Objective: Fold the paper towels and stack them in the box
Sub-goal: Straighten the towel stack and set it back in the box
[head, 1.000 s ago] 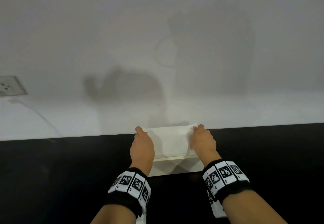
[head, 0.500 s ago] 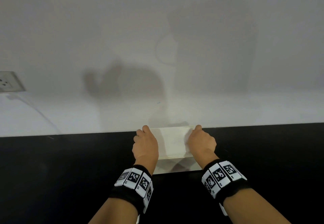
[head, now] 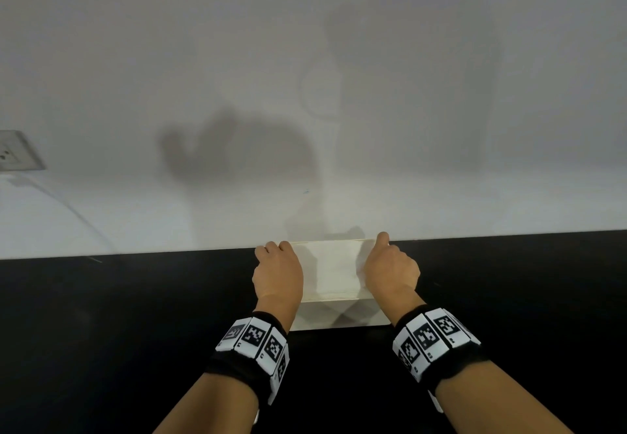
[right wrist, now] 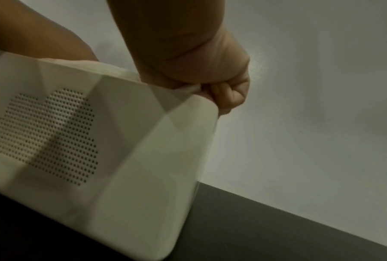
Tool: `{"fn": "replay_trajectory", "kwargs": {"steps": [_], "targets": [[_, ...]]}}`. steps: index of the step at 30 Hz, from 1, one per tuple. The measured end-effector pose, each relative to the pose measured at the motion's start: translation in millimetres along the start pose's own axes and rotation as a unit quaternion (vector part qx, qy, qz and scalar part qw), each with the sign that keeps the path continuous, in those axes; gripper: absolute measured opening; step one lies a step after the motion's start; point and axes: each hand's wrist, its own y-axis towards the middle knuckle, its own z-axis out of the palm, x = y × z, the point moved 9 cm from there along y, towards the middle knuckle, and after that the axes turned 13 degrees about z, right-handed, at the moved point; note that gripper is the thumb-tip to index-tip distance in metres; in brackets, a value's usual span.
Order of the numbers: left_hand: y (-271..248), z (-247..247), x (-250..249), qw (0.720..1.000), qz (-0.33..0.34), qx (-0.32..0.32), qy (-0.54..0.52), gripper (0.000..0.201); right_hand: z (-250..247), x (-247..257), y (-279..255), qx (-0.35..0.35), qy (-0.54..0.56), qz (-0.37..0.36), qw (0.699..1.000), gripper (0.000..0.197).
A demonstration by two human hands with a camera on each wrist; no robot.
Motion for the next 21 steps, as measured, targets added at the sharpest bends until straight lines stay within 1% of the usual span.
{"fn": "replay_trajectory", "kwargs": {"steps": [3,6,8,10,13,16,18,20,21], "targets": [[1,-5,9,0.999,0.011,-0.015,0.045,0.031,-7,-4,0,-0.03,0.005,-0.022,0.999,0.044],[-1,-7,18,0.998,0.021,-0.055,0.026,0.034,-10,-9,4,-0.055,0.031,-0.046,0.997,0.037],[-3,-6,24,0.996,0.03,-0.083,0.002,0.035,-9,-15,6,-0.061,0.056,-0.062,0.995,0.036],[-7,0,33,0.992,0.036,-0.111,-0.037,0.036,-4,-23,7,-0.035,0.091,-0.072,0.993,0.036],[-10,5,43,0.986,0.039,-0.142,-0.083,0.039,14,-32,13,0.046,0.129,-0.071,0.988,0.04],[-7,15,45,0.992,0.031,-0.092,-0.077,0.038,23,-33,14,0.105,0.159,-0.062,0.98,0.043],[-6,13,44,0.994,0.034,-0.085,-0.056,0.039,25,-33,12,0.142,0.179,-0.049,0.972,0.042],[-4,13,41,0.996,0.037,-0.078,-0.034,0.04,23,-33,10,0.149,0.196,-0.041,0.968,0.042],[-4,12,39,0.997,0.04,-0.064,-0.022,0.041,21,-32,9,0.148,0.201,-0.041,0.968,0.042]]}}
